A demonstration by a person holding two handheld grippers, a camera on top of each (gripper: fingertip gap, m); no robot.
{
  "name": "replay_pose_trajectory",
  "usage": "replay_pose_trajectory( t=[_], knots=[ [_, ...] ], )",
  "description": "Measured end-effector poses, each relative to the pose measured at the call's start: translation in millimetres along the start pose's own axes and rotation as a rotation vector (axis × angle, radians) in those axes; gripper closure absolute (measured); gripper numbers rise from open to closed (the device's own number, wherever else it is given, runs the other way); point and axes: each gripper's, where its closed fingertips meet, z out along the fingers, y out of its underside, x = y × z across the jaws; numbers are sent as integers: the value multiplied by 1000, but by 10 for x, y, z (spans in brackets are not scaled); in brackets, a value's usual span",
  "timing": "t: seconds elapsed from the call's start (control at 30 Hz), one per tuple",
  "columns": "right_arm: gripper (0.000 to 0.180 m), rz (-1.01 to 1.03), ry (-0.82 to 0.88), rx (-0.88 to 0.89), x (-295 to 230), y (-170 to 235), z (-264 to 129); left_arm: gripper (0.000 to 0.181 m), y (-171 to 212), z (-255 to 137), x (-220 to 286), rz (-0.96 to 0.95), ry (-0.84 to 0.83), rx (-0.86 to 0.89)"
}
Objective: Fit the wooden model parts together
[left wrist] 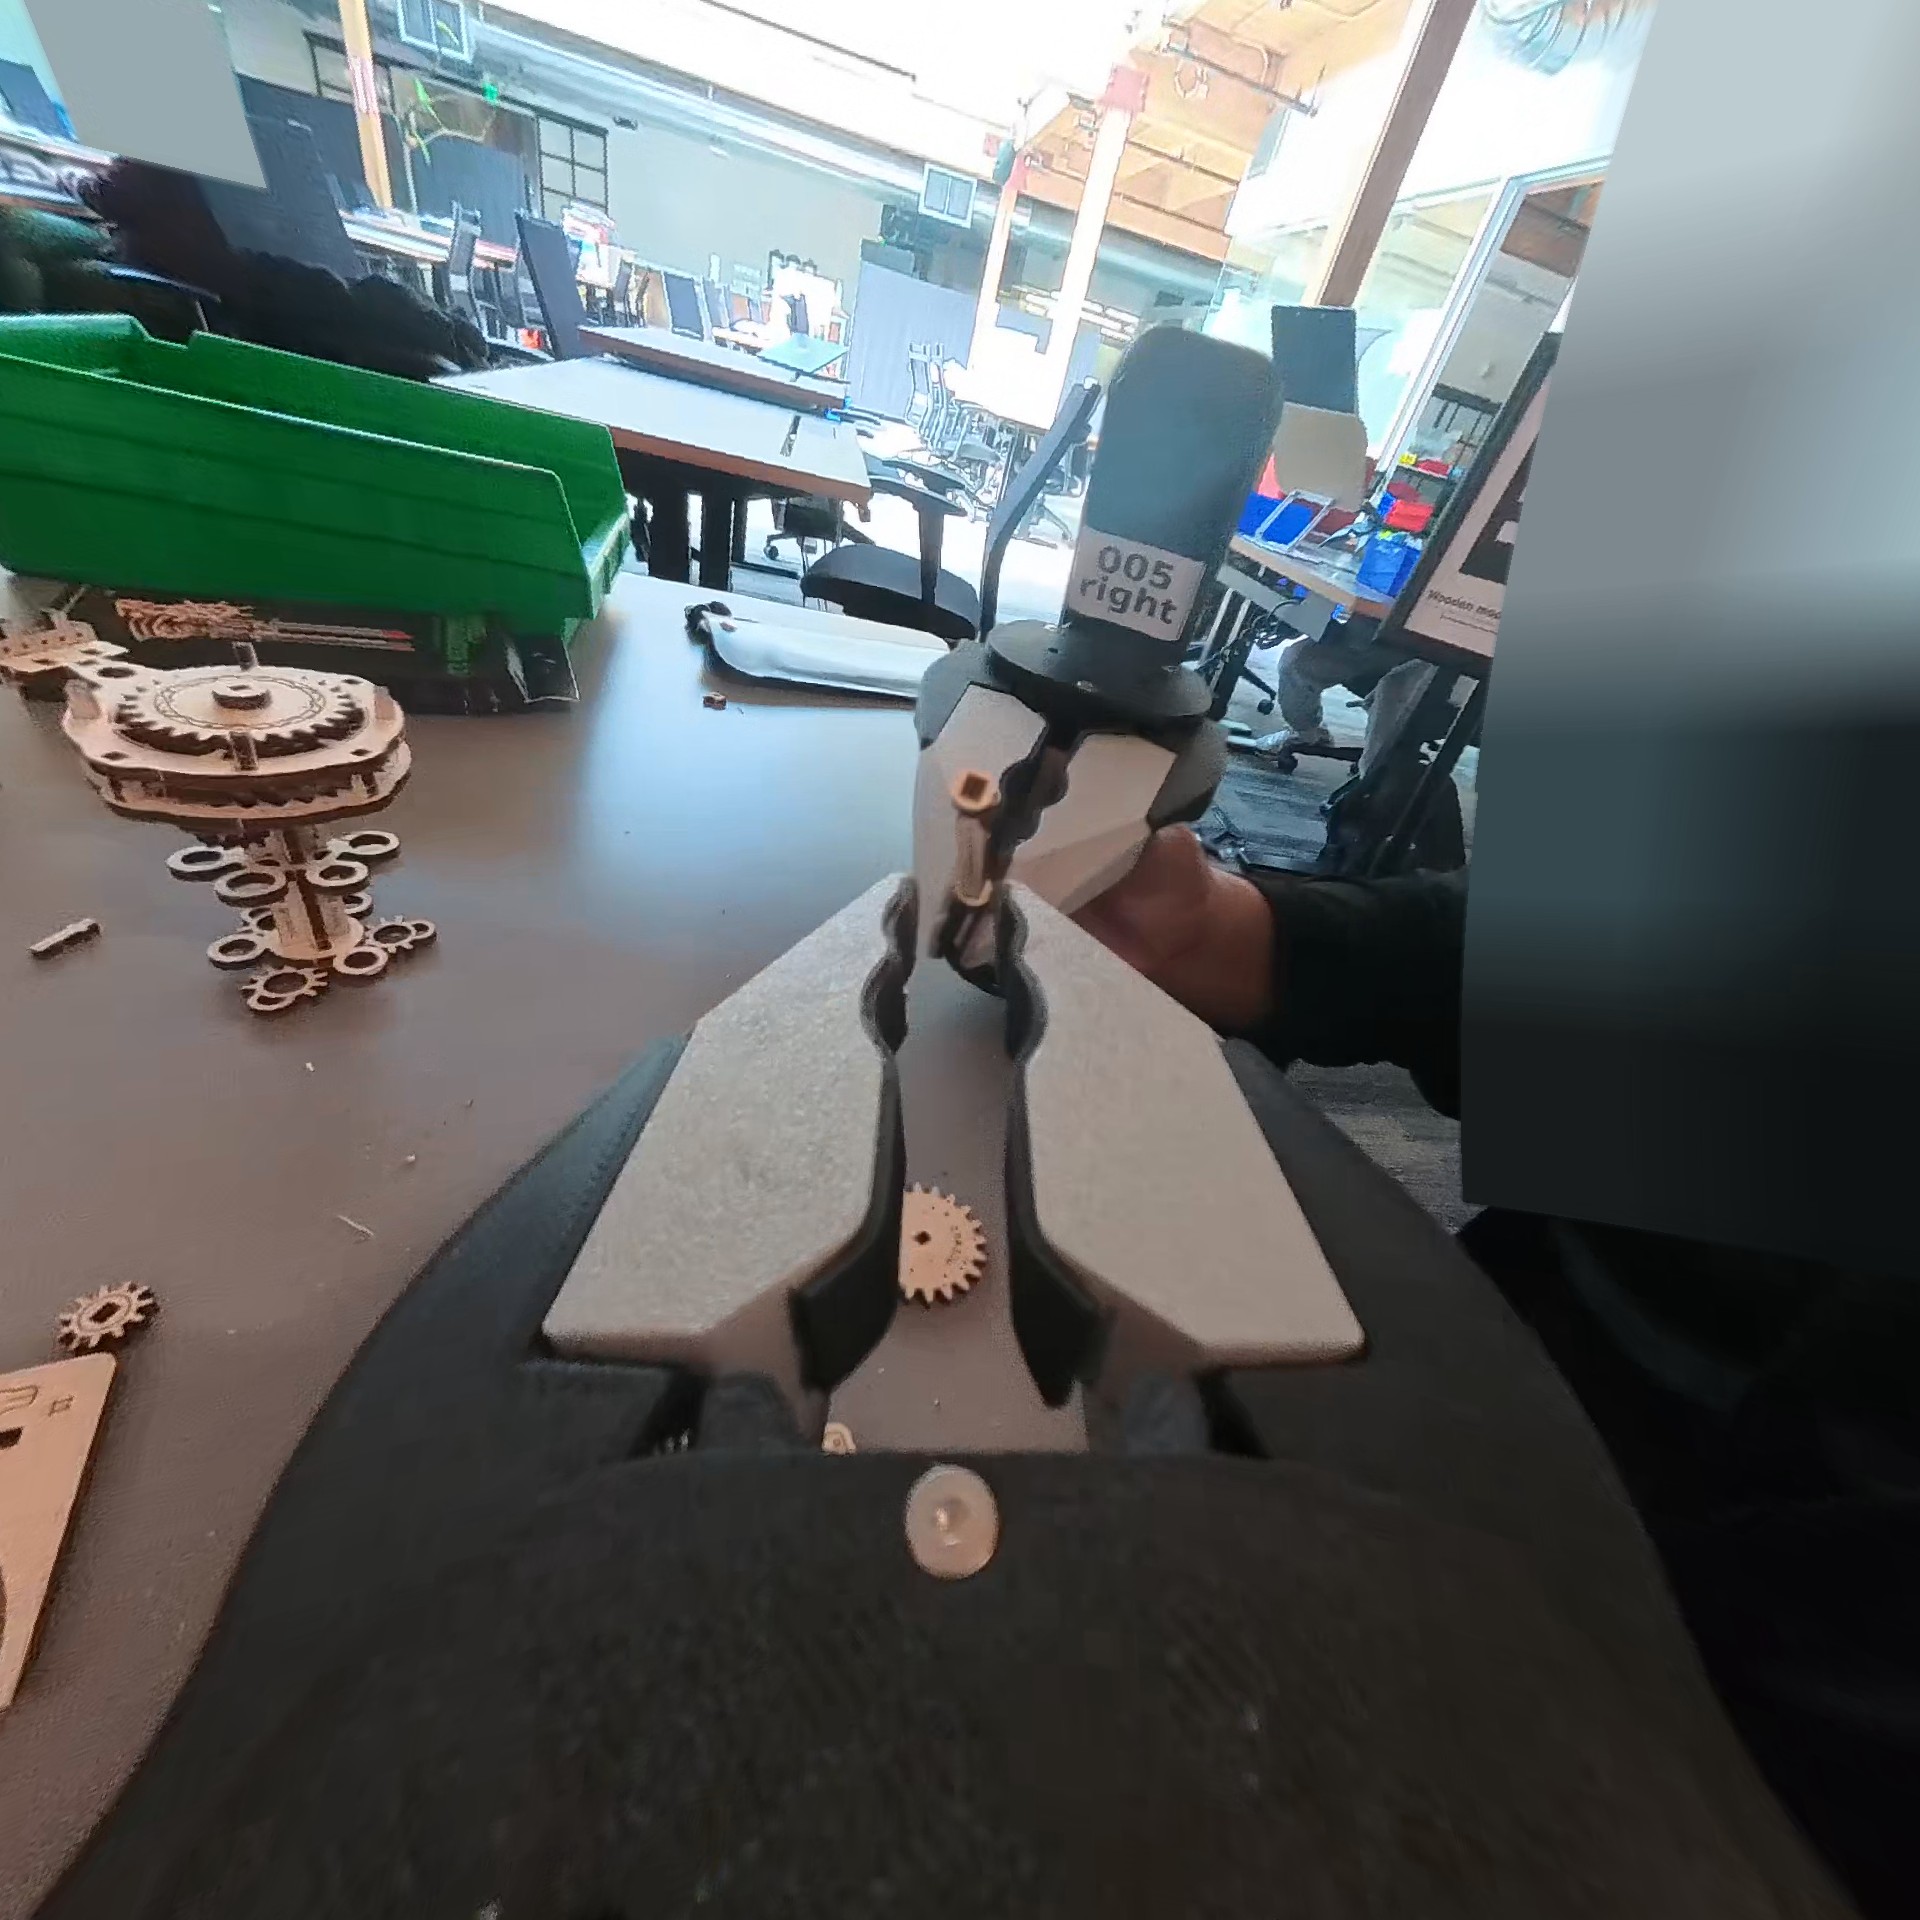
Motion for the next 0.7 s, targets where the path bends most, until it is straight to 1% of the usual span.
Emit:
replay_pose_trajectory(
  t=[0.07,0.13,0.23,0.3,0.33,0.37,0.4,0.43,0.47,0.5,0.63,0.7],
  knots=[
    [180,31,-24,9,-10,-3,-11,170,-17,-6,18,11,7,11],
    [180,56,-67,16,-55,0,-11,174,-42,-3,24,38,0,17],
    [180,125,-138,13,-117,16,-1,170,-53,20,56,44,26,13],
    [180,191,-178,14,-121,32,0,175,-43,31,78,26,54,11],
    [180,220,-183,5,-104,57,2,173,-44,36,97,18,71,16],
    [180,231,-192,6,-103,57,-1,166,-49,39,118,3,88,20],
    [180,222,-200,17,-113,40,-8,161,-47,41,137,-8,102,19],
    [180,203,-197,25,-116,29,-13,163,-38,41,128,-6,98,11],
    [180,185,-194,21,-118,35,-11,175,-31,36,115,13,86,6],
    [180,175,-196,16,-127,41,-6,178,-36,32,116,34,76,7],
    [180,132,-209,18,-178,36,3,177,-47,56,196,82,78,-1],
    [180,105,-211,5,-208,50,14,169,-29,73,260,96,102,-9]
  ],
)
